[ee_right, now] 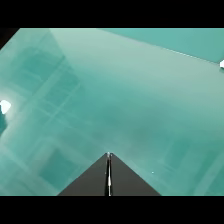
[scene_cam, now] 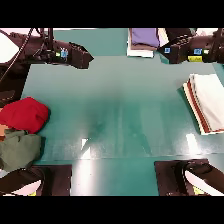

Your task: Fold the shirts.

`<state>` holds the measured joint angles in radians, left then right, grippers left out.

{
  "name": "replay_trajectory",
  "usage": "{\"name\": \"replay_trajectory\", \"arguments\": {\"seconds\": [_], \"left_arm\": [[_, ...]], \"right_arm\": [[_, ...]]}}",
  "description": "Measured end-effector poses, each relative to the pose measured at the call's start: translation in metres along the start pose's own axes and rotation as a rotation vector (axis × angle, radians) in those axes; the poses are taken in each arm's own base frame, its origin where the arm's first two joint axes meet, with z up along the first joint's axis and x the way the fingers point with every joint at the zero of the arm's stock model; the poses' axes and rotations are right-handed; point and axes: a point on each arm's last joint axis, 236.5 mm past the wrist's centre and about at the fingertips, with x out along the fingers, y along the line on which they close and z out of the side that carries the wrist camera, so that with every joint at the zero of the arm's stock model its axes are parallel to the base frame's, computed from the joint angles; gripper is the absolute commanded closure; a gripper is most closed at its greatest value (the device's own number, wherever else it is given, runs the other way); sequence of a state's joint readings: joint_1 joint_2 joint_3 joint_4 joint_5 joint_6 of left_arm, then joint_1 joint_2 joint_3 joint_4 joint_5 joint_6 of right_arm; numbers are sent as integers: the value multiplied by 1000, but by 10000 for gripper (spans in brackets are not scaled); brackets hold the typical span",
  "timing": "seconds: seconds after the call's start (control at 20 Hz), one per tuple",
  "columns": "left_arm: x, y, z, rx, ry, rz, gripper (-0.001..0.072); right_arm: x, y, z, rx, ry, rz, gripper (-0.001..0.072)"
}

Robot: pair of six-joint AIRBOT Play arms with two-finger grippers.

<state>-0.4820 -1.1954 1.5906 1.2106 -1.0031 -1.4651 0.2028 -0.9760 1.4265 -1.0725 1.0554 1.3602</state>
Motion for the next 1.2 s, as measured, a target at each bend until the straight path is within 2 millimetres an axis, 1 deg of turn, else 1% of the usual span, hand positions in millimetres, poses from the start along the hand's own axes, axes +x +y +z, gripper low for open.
{"name": "replay_trajectory", "arguments": {"seconds": [0.6, 0.7, 0.75, 0.8, 0.85, 0.9, 0.95, 1.0, 1.05, 1.1, 1.15, 1.2], "left_arm": [[0, -1, 1, -4, -3, -4, 683], [-3, 2, 7, -7, -30, 3, 683], [-8, 7, 10, -8, -40, 21, 683], [-17, 19, 12, -4, -48, 60, 683], [-30, 36, 11, -5, -43, 117, 683], [-45, 57, 7, -9, -29, 189, 682], [-62, 85, -3, -21, 2, 282, 682], [-80, 115, -19, -43, 48, 379, 680], [-95, 142, -39, -70, 104, 464, 577], [-108, 167, -63, -104, 168, 538, 220], [-119, 191, -92, -148, 244, 602, 14], [-126, 211, -122, -191, 313, 650, 37]], "right_arm": [[0, 0, -1, 0, 2, 0, 695], [0, 0, -1, 0, 2, 1, 695], [0, 0, -1, 0, 2, 1, 695], [0, 0, -1, 0, 2, 0, 696], [0, 0, -1, 0, 2, 1, 696], [0, 0, -1, 0, 2, 0, 695], [0, 0, -1, 0, 2, 1, 696], [0, 0, -1, 0, 2, 1, 695], [0, 0, -1, 0, 2, 0, 695], [0, 0, -1, -1, 2, 0, 695], [0, 0, -1, -1, 2, 0, 695], [0, 0, -1, -1, 2, 0, 695]]}}
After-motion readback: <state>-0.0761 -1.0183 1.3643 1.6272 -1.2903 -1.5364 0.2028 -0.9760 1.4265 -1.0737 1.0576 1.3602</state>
